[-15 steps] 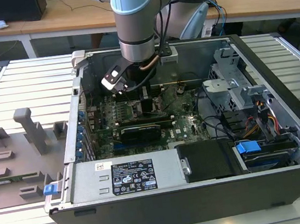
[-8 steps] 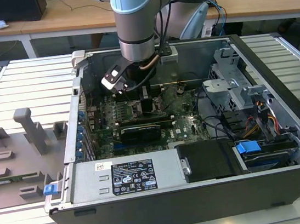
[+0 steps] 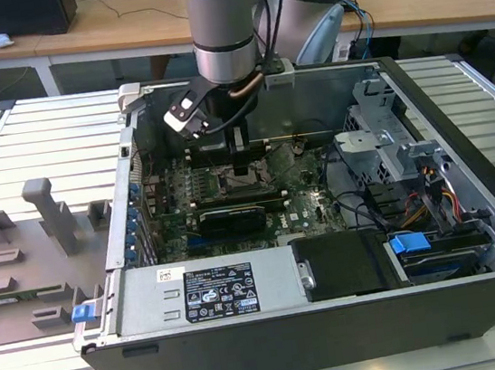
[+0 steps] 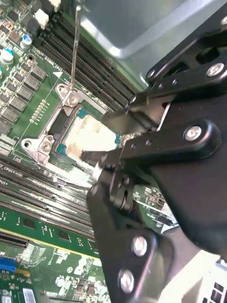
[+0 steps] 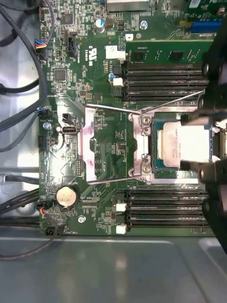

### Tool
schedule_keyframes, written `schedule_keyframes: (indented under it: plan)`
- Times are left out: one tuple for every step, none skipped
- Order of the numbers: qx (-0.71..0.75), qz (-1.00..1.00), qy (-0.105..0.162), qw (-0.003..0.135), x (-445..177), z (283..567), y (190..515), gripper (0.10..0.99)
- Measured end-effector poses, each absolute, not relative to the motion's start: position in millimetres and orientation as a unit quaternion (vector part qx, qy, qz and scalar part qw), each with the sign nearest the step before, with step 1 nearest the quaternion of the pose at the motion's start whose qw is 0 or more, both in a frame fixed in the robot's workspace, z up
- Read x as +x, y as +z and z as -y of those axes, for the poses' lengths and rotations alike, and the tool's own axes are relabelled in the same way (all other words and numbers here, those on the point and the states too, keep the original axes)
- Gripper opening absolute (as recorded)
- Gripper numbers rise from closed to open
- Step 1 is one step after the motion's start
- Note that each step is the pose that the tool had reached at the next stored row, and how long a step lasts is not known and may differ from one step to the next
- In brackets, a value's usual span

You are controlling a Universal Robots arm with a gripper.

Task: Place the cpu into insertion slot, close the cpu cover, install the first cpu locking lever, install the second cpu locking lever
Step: 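Place the cpu into insertion slot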

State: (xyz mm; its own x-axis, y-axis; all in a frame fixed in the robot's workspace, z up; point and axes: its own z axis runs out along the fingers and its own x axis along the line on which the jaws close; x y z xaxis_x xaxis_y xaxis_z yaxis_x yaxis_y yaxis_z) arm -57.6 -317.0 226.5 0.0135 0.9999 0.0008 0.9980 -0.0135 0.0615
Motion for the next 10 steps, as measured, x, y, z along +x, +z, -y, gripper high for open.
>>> schedule_keyframes:
  plan:
    - [0.712, -0.702, 0.022, 0.022, -57.6, 317.0, 229.9, 0.353]
    - [0.712, -0.702, 0.022, 0.022, -57.5, 317.0, 234.8, 0.227]
    - [0.712, -0.702, 0.022, 0.022, -57.4, 317.0, 240.4, 0.169]
    - [0.712, -0.702, 0.022, 0.022, -57.4, 317.0, 243.8, 0.11]
    - [0.712, -0.702, 0.022, 0.022, -57.3, 316.9, 248.7, 0.106]
    - [0.712, -0.702, 0.022, 0.022, -57.2, 316.9, 255.8, 0.106]
    - [0.712, -0.702, 0.022, 0.022, -57.1, 316.9, 259.9, 0.106]
    - [0.712, -0.702, 0.022, 0.022, -57.1, 316.9, 264.1, 0.106]
    - [0.712, -0.702, 0.022, 0.022, -56.9, 316.9, 269.1, 0.106]
    - [0.712, -0.702, 0.022, 0.022, -56.9, 316.9, 272.9, 0.106]
